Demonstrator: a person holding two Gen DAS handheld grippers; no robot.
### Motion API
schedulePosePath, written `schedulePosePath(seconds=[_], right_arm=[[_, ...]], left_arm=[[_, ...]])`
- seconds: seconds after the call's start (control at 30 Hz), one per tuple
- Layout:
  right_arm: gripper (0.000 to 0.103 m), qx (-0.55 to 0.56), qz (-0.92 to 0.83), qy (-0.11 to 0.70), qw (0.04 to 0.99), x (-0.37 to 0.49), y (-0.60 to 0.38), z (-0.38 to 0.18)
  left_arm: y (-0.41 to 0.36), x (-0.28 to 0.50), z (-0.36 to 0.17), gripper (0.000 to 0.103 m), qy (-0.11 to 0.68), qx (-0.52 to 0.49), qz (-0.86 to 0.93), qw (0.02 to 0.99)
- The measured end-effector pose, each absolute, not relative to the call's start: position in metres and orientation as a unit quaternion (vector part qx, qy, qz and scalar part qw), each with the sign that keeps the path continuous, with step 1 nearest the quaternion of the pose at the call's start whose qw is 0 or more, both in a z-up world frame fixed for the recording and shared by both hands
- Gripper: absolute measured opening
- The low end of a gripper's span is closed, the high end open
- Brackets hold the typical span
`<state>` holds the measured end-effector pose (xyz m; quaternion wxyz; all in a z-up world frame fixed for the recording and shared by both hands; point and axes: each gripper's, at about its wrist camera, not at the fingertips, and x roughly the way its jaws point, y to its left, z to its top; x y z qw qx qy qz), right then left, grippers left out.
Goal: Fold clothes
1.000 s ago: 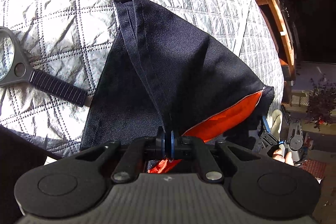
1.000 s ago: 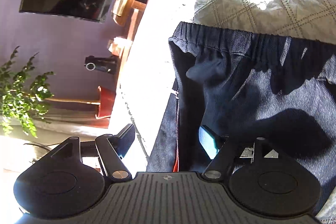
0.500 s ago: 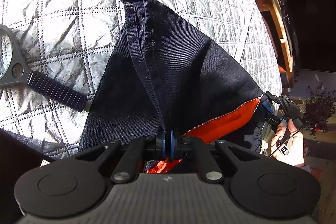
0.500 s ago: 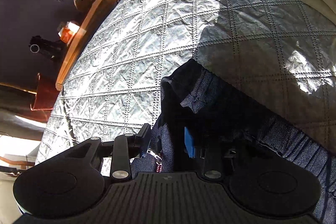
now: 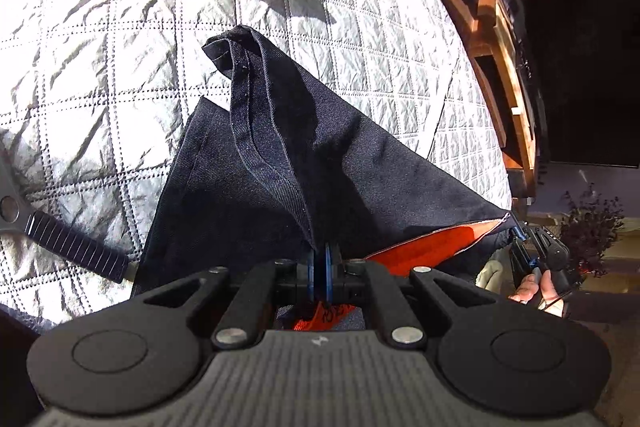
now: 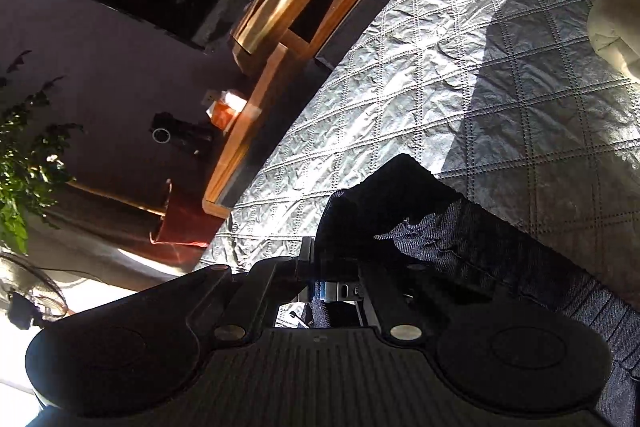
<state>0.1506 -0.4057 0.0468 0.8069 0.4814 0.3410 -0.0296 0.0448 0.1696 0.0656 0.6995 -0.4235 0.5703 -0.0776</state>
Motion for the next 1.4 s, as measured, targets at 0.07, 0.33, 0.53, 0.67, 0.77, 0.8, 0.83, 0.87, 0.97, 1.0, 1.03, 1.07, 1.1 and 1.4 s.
schedulePosePath(seconds=[0.07, 0.33, 0.53, 0.67, 0.77, 0.8, 0.83, 0.87, 0.97, 1.0, 1.03, 1.07, 1.1, 1.4], right_arm=[[0.002, 0.505, 0.005, 0.319, 0.802, 0.132, -0.411, 0.064], [0.002, 0.62, 0.035, 0.294, 0.727, 0.031, -0.44, 0.039], [0.003, 0.642, -0.003, 0.325, 0.694, -0.011, -0.443, -0.021], [0.004, 0.642, 0.022, 0.33, 0.692, -0.013, -0.426, -0.028], [0.004, 0.645, 0.031, 0.326, 0.69, -0.011, -0.418, -0.032], [0.004, 0.65, 0.034, 0.323, 0.687, -0.011, -0.415, -0.033], [0.004, 0.651, 0.036, 0.323, 0.686, -0.011, -0.413, -0.035], [0.004, 0.652, 0.038, 0.322, 0.685, -0.011, -0.41, -0.036], [0.005, 0.655, 0.041, 0.323, 0.682, -0.012, -0.406, -0.04], [0.005, 0.657, 0.042, 0.321, 0.681, -0.013, -0.406, -0.04], [0.007, 0.658, 0.043, 0.32, 0.68, -0.013, -0.406, -0.041], [0.007, 0.66, 0.043, 0.318, 0.679, -0.014, -0.407, -0.042], [0.007, 0.661, 0.043, 0.318, 0.679, -0.015, -0.407, -0.043], [0.007, 0.662, 0.037, 0.317, 0.678, -0.019, -0.411, -0.048]], left_arm=[[0.17, 0.051, 0.08, 0.004, 0.553, -0.427, -0.086, 0.71], [0.171, 0.038, 0.112, 0.004, 0.522, -0.451, -0.111, 0.716], [0.176, 0.021, 0.068, 0.011, 0.586, -0.426, -0.033, 0.688], [0.174, 0.004, 0.056, 0.064, 0.568, -0.404, 0.01, 0.717], [0.173, 0.003, 0.052, 0.089, 0.546, -0.442, -0.006, 0.712], [0.172, 0.005, 0.049, 0.094, 0.542, -0.455, -0.013, 0.707], [0.171, 0.008, 0.046, 0.096, 0.541, -0.466, -0.02, 0.7], [0.17, 0.01, 0.04, 0.097, 0.542, -0.48, -0.024, 0.69], [0.167, 0.011, 0.021, 0.097, 0.551, -0.507, -0.015, 0.663], [0.166, 0.011, 0.014, 0.097, 0.556, -0.51, -0.009, 0.656], [0.165, 0.011, 0.009, 0.097, 0.559, -0.515, -0.007, 0.65], [0.164, 0.011, 0.005, 0.097, 0.56, -0.522, -0.009, 0.644], [0.163, 0.012, 0.003, 0.097, 0.558, -0.529, -0.013, 0.639], [0.15, 0.026, 0.0, 0.1, 0.549, -0.52, -0.028, 0.654]])
